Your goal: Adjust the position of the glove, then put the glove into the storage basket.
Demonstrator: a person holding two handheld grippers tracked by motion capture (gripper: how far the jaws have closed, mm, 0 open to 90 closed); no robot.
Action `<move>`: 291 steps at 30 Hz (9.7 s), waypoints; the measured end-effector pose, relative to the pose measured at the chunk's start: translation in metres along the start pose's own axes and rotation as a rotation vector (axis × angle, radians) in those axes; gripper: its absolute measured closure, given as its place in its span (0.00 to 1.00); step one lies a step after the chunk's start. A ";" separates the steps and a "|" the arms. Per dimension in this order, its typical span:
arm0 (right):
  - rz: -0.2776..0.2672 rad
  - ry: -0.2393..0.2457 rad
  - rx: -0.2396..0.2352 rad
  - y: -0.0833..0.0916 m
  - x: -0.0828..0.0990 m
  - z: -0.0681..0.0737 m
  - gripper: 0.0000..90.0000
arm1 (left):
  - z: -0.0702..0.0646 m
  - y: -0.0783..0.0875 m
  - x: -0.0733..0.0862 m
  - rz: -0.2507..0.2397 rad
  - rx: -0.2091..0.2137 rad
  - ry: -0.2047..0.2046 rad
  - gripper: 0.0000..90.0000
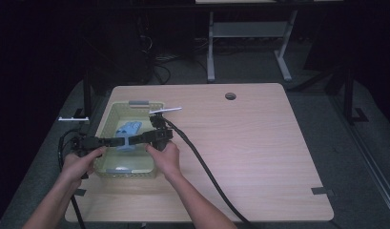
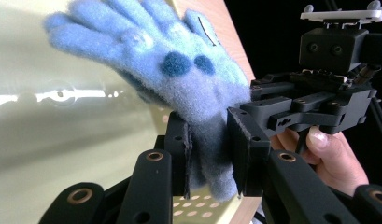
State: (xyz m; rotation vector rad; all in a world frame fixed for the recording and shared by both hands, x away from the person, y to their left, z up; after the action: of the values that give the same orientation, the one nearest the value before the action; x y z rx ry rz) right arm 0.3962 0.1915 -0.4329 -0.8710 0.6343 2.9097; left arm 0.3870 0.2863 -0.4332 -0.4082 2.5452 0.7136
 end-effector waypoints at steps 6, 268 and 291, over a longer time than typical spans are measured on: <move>0.018 -0.010 0.018 -0.005 0.003 -0.006 0.81 | 0.006 -0.002 0.002 0.017 -0.030 0.007 0.78; -0.368 -0.219 0.231 0.357 0.110 -0.193 0.31 | -0.131 -0.218 0.089 0.182 0.130 -0.258 0.28; -0.355 -0.203 0.185 0.352 0.139 -0.178 0.29 | -0.120 -0.208 0.137 0.186 0.161 -0.311 0.28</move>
State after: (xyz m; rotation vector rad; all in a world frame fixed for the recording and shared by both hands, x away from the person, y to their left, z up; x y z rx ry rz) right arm 0.3184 -0.2119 -0.5113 -0.5868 0.6440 2.5311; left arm 0.3103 0.0280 -0.4973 -0.0032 2.3390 0.5802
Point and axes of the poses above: each handheld gripper's, and its own axes: y roughly backward along the jaws, x roughly out of its underside, z roughly to its left, the point moved 10 cm from there along -y, roughly forward along the jaws, and after that the axes turned 4 degrees about -z, right-handed, at the moved point
